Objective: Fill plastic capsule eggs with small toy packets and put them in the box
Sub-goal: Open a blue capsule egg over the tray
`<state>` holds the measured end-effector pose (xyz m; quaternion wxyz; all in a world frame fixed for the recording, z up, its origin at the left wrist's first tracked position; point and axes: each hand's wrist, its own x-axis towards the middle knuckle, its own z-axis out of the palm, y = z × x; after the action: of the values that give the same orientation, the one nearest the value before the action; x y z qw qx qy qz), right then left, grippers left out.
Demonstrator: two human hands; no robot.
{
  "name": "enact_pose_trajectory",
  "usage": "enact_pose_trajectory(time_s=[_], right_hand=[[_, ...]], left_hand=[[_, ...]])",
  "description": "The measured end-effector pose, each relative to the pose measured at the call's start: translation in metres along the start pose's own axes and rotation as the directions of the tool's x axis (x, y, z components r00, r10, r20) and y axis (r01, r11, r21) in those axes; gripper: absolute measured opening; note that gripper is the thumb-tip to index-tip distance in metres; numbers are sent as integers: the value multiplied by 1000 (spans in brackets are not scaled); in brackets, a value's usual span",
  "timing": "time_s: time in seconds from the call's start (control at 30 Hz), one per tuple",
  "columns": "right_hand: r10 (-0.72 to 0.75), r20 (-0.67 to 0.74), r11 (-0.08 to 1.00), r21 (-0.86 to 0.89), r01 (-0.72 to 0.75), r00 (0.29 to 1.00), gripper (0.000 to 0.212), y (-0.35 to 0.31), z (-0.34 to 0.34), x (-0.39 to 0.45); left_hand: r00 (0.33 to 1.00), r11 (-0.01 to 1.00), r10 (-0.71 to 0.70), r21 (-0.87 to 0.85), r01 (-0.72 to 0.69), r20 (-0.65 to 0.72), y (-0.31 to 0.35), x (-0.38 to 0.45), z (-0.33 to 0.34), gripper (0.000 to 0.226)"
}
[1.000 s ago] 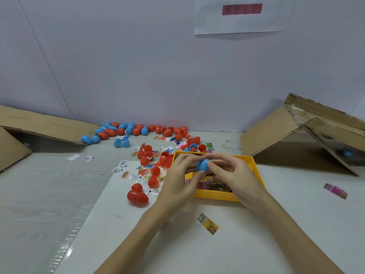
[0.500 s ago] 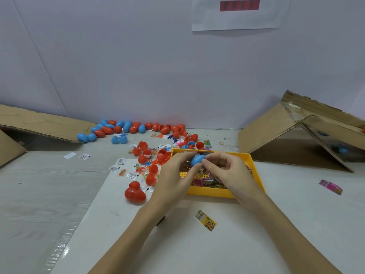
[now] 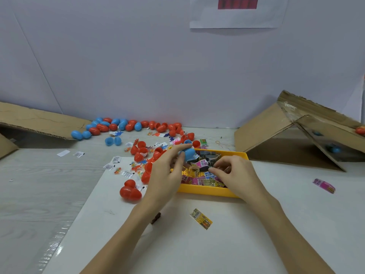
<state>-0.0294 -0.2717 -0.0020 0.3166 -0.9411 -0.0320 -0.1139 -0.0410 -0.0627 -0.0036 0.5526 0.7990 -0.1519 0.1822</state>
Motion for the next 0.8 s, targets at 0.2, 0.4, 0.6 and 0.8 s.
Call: enact_pose_trajectory(time_s=[0.2,0.4,0.6,0.8], right_hand=[[57,119,998,24,-61,991,18,-5,1,4],[67,117,992,102,-79,991,19,-3,-3,3],[57,183,998,6,-59,981,10,-6,-1,5],[25,63,993,115,-32,998,5,-1,-4,3]], left_hand=[[1000,1000,-11,8,11,-3,3,0,0,31],[1000,1000,-14,12,14,7,6,-1,0,31],[1000,999,-13,41,12,25,8,-2,-1,31],[999,999,-25,39,24,39,9,-2,0,30]])
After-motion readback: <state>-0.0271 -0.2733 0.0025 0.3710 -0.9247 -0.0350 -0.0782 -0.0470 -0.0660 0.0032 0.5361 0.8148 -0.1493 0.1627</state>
